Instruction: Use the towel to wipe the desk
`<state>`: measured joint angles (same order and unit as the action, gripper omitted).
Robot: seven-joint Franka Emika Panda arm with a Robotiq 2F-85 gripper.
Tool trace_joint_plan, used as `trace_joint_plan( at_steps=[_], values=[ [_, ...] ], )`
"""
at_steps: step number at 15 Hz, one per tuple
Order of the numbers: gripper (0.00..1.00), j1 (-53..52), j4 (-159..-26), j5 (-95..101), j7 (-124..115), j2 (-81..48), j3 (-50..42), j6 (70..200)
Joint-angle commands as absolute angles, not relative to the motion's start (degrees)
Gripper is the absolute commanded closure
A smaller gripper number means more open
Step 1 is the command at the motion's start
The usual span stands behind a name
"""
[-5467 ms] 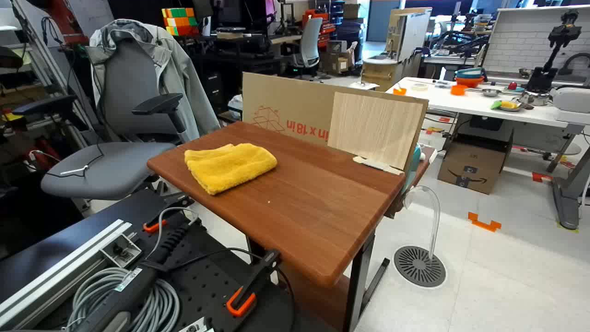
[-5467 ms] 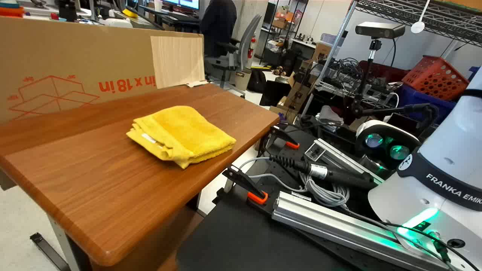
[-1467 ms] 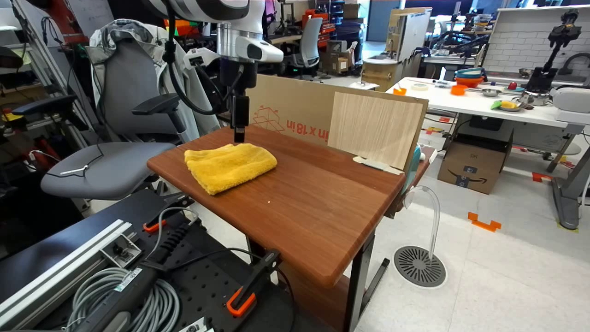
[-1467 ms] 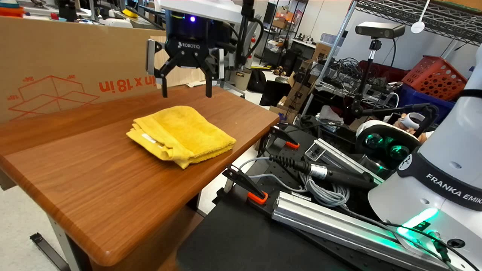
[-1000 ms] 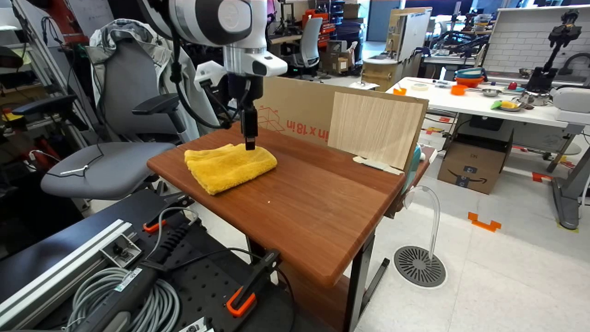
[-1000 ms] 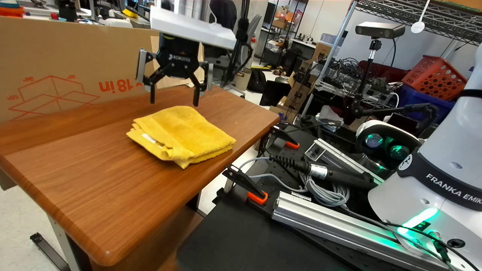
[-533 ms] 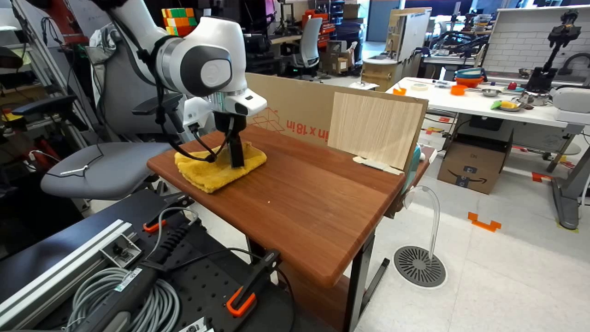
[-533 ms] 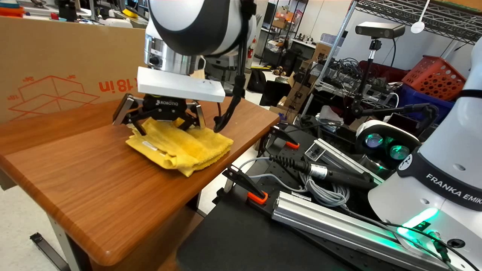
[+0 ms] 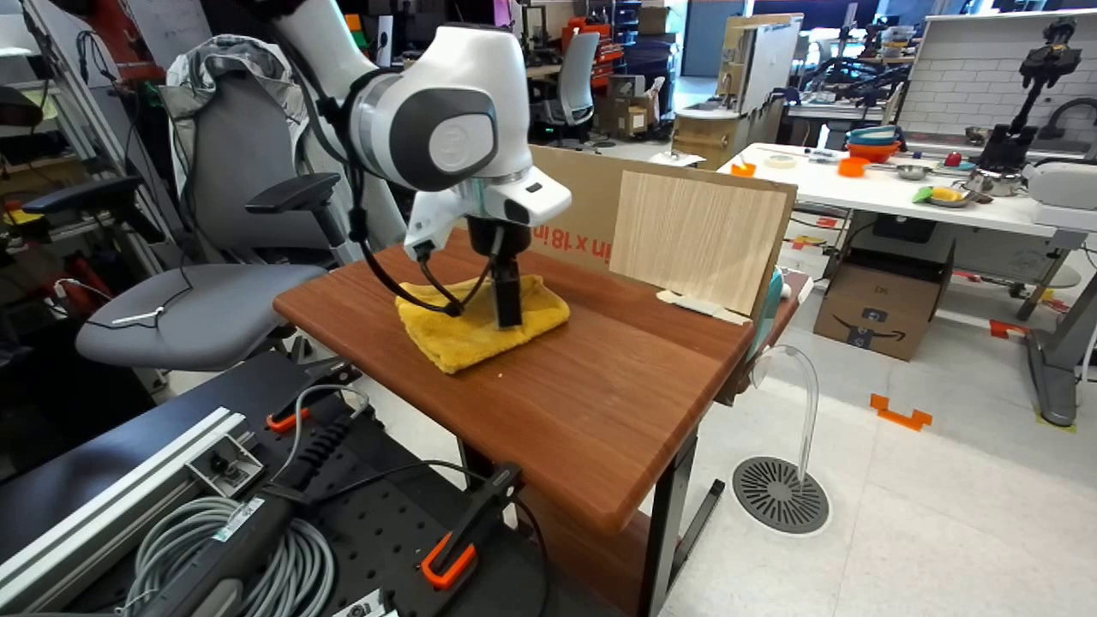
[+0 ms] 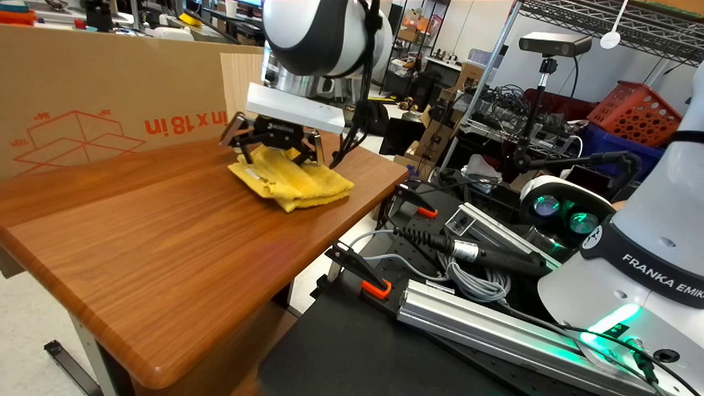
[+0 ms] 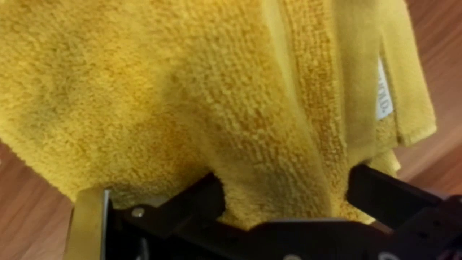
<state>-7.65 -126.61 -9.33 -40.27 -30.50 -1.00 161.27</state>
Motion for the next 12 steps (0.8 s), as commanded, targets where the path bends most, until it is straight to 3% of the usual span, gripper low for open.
trace_joint_plan(
  at_steps=[1,6,12],
  values=[
    [0.00,-2.9,-124.3,-12.5,-38.7,-34.2,-4.8,163.5],
    [0.00,2.4,-120.3,-14.1,-39.9,-38.0,-9.2,159.2],
    [0.00,4.9,-127.0,-13.5,-34.7,-30.4,-8.3,144.4]
  ],
)
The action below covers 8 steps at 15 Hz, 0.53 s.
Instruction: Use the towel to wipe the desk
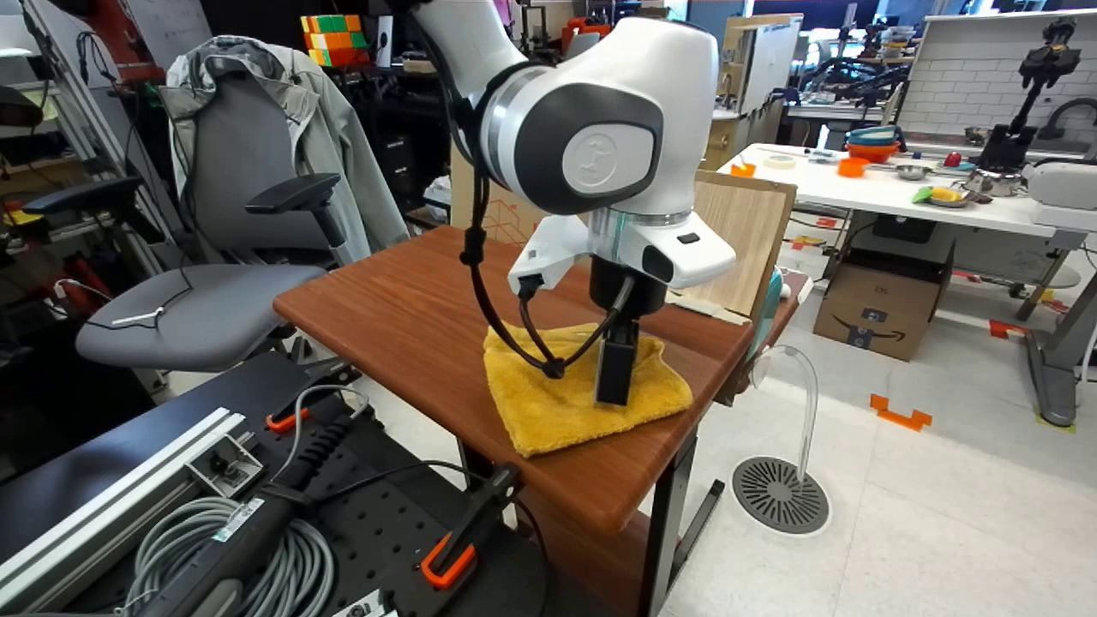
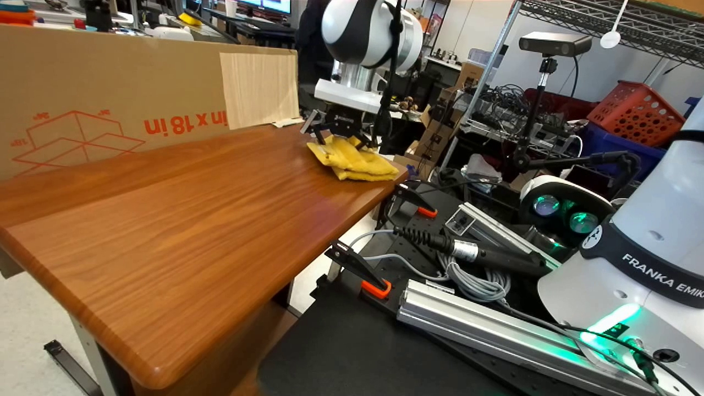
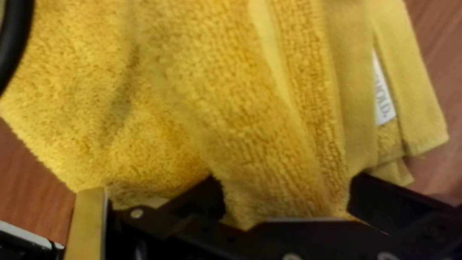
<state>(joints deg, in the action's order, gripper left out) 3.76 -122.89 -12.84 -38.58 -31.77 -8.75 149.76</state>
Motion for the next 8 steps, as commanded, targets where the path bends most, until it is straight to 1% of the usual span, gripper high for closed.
trace_joint_plan(
  at_steps=[1,5,8],
  values=[
    [0.00,4.8,-128.1,-13.4,-33.6,-29.7,-8.2,142.8],
    [0.00,2.7,-129.9,-12.3,-30.0,-29.0,-7.1,138.9],
    [0.00,-1.5,-130.9,-10.9,-29.9,-29.8,-5.8,142.6]
  ],
)
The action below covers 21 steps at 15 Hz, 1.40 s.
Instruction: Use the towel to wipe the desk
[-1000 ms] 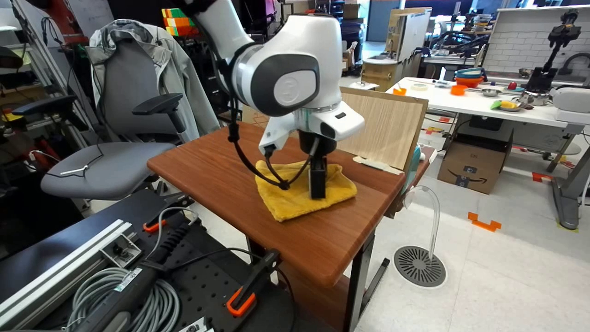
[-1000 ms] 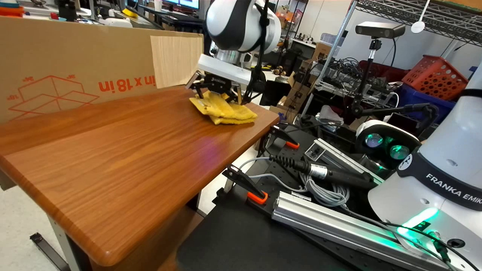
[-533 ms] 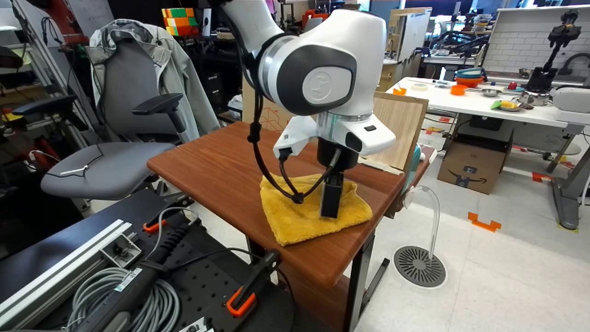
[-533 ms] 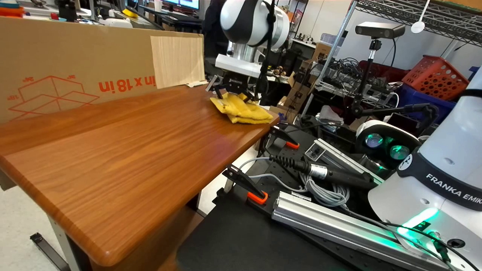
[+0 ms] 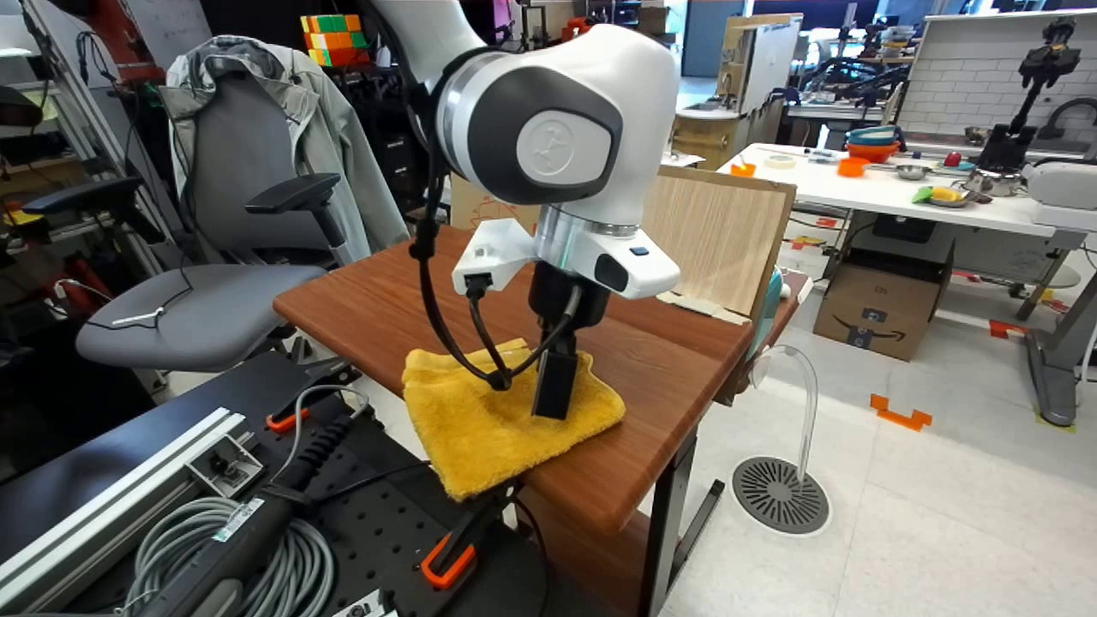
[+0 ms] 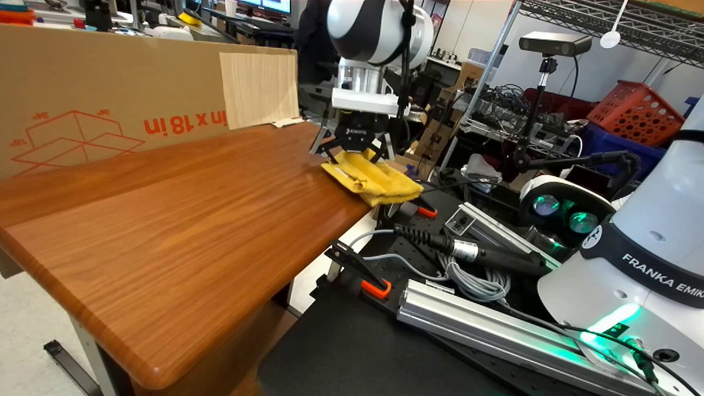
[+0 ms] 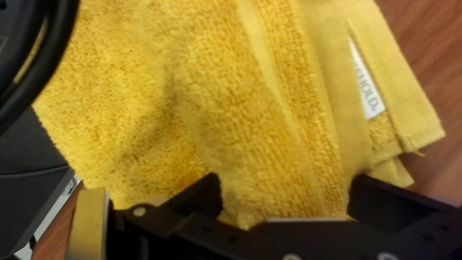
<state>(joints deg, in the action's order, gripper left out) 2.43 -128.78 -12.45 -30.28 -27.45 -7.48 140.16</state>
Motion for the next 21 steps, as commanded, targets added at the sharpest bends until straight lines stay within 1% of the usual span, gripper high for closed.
trace_joint_plan(
  at_steps=[1,5,9,14,16,19,21],
  values=[
    [0.00,-3.6,-130.5,-10.2,-31.0,-30.6,-5.2,144.4],
    [0.00,-11.9,-127.6,-5.9,-35.9,-32.7,-4.0,147.8],
    [0.00,-20.9,-125.2,0.0,-43.2,-35.1,-3.7,154.6],
    [0.00,-34.1,-121.0,10.8,-53.4,-39.8,-7.8,164.0],
    [0.00,-38.7,-116.7,12.5,-57.2,-42.2,-9.7,166.1],
    [0.00,-41.2,-109.1,10.6,-59.7,-44.6,-12.3,165.6],
    [0.00,-39.9,-105.1,9.5,-59.7,-46.0,-13.1,165.1]
  ],
)
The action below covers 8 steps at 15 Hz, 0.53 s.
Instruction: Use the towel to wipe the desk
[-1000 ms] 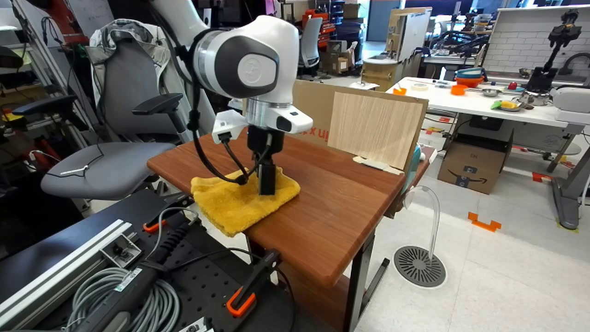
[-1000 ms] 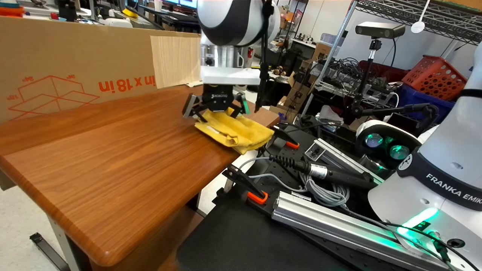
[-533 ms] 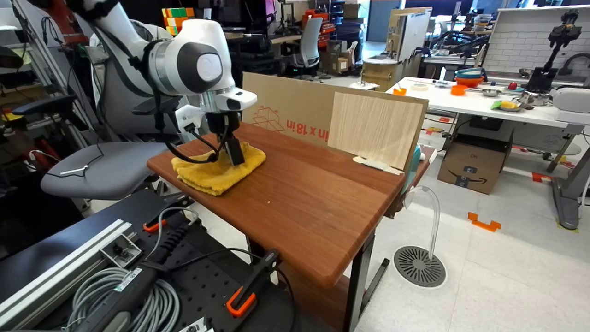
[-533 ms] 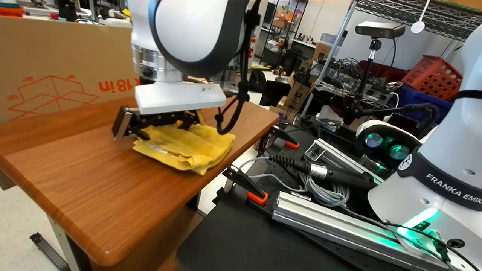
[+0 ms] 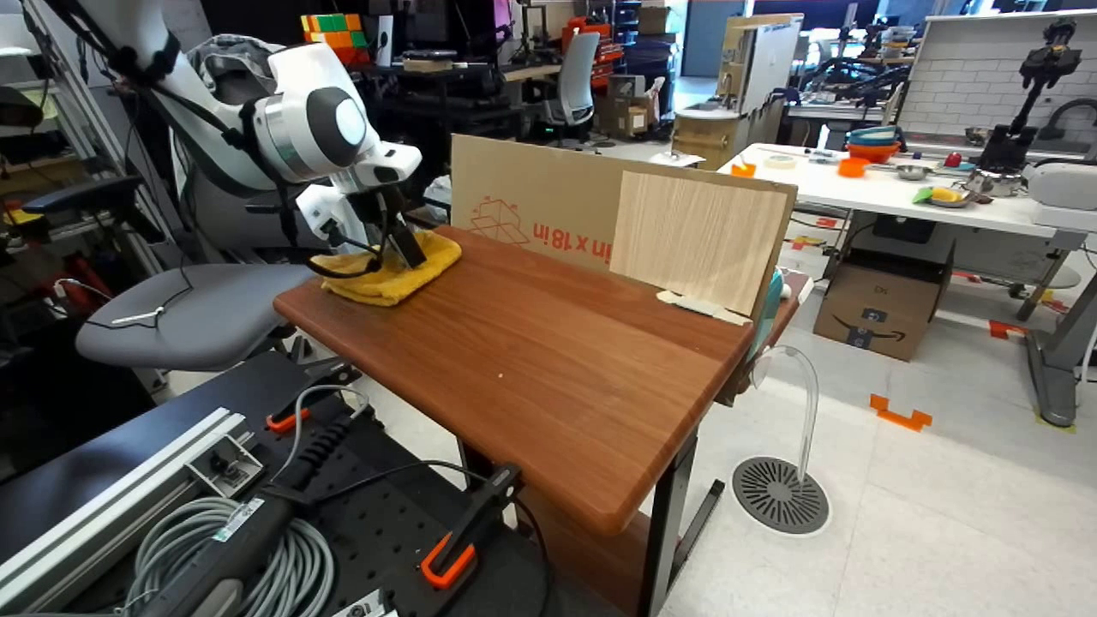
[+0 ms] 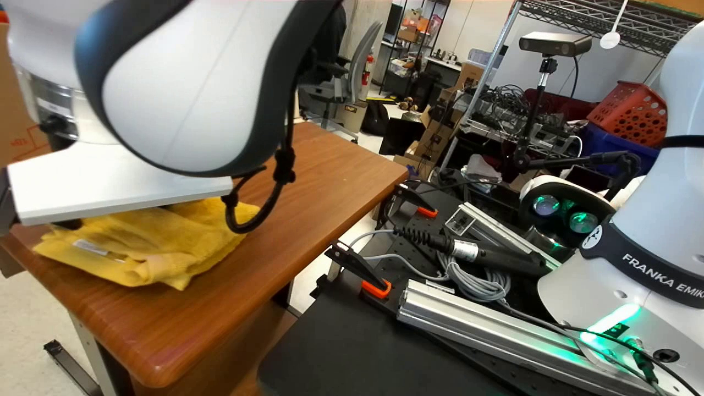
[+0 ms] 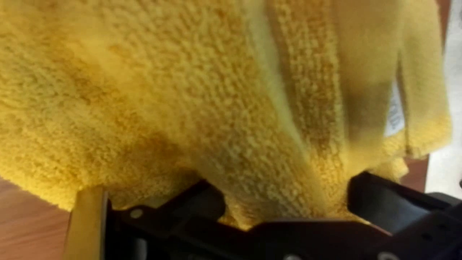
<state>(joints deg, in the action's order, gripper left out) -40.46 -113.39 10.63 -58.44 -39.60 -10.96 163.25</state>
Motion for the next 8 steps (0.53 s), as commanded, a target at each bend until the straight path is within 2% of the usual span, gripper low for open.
trace_joint_plan(
  at_steps=[1,5,8],
  values=[
    [0.00,-38.6,-103.7,9.3,-59.3,-46.5,-13.5,165.1],
    [0.00,-33.5,-102.2,8.6,-58.1,-46.3,-15.3,164.9],
    [0.00,-27.7,-108.9,8.0,-57.2,-42.2,-15.9,164.2]
  ],
)
